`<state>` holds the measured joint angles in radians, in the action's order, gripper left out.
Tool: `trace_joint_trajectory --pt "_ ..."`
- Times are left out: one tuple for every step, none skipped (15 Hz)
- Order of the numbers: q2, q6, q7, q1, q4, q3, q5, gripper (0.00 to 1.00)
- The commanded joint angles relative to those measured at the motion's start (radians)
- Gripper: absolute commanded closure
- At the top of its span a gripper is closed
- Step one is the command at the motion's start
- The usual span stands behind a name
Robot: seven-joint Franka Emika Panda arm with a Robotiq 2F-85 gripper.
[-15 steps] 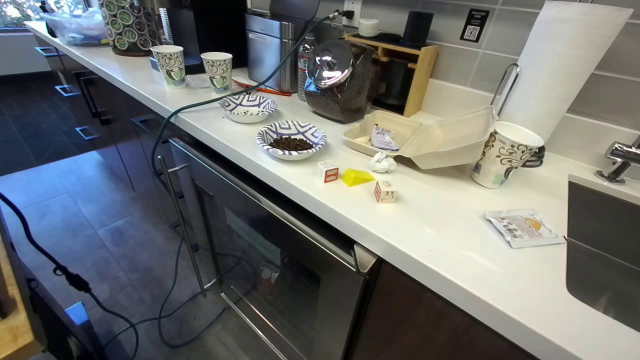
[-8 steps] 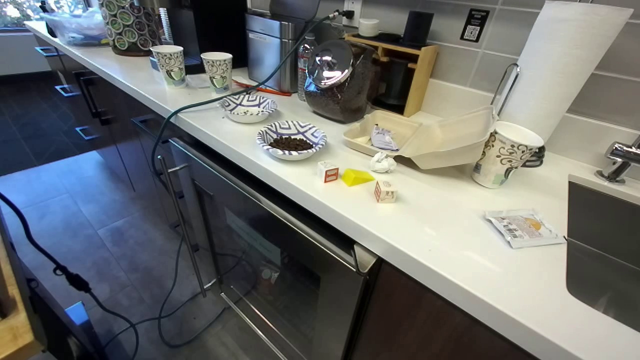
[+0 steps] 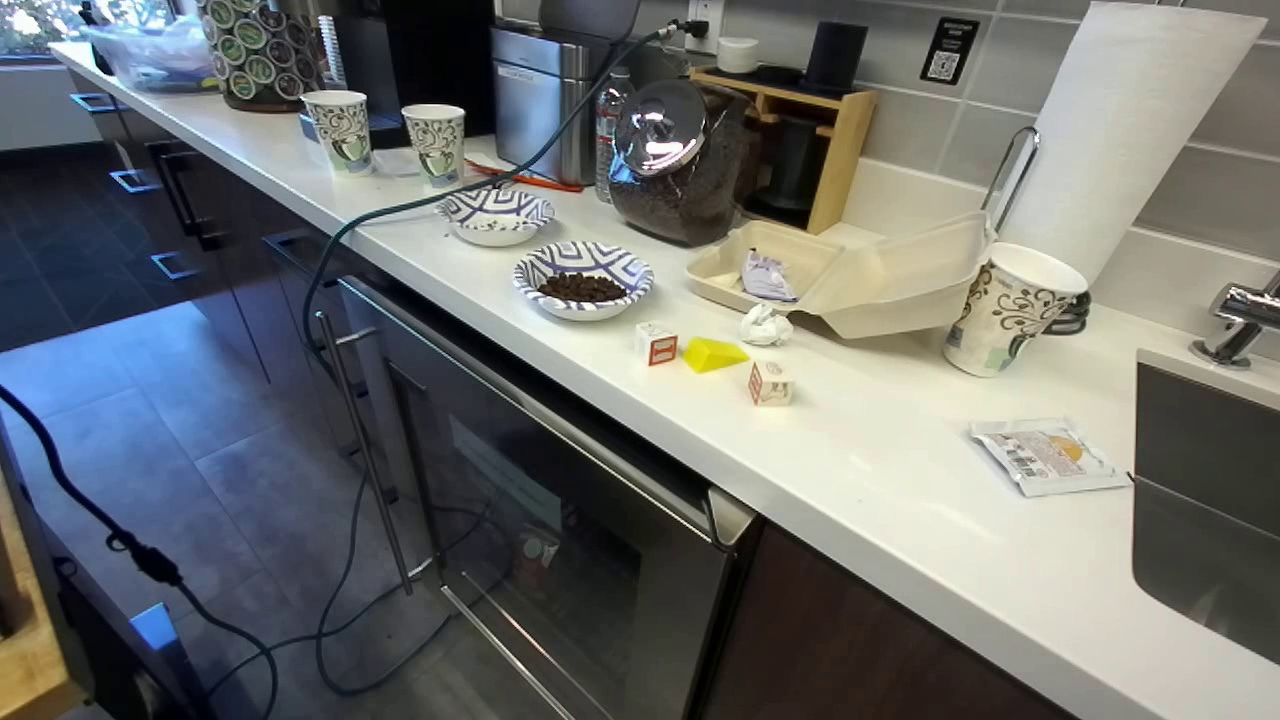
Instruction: Close the coffeemaker.
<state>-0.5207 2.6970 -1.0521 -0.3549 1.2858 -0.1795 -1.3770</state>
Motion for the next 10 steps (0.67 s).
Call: trace_joint_trajectory --pt "0.042 -0.106 0.166 0.009 0.026 0.013 0.046 0.00" --pt "0.048 -0.128 0.200 0.014 0.028 0.017 0.052 0.00" --pt "0.051 -0.153 0.233 0.018 0.026 0.021 0.059 0.00" --pt "0.056 -0.172 0.266 0.020 0.027 0.027 0.069 0.00" --pt "0.063 -0.196 0.298 0.022 0.031 0.034 0.083 0.00" --pt "0.068 -0.220 0.327 0.024 0.032 0.039 0.092 0.00" --pt "0.074 -0.245 0.355 0.025 0.034 0.043 0.101 0.00" --pt "0.082 -0.268 0.380 0.027 0.039 0.047 0.111 0.00" --pt "0.089 -0.287 0.402 0.027 0.045 0.050 0.122 0.00" --pt "0.102 -0.309 0.423 0.026 0.060 0.054 0.135 0.00"
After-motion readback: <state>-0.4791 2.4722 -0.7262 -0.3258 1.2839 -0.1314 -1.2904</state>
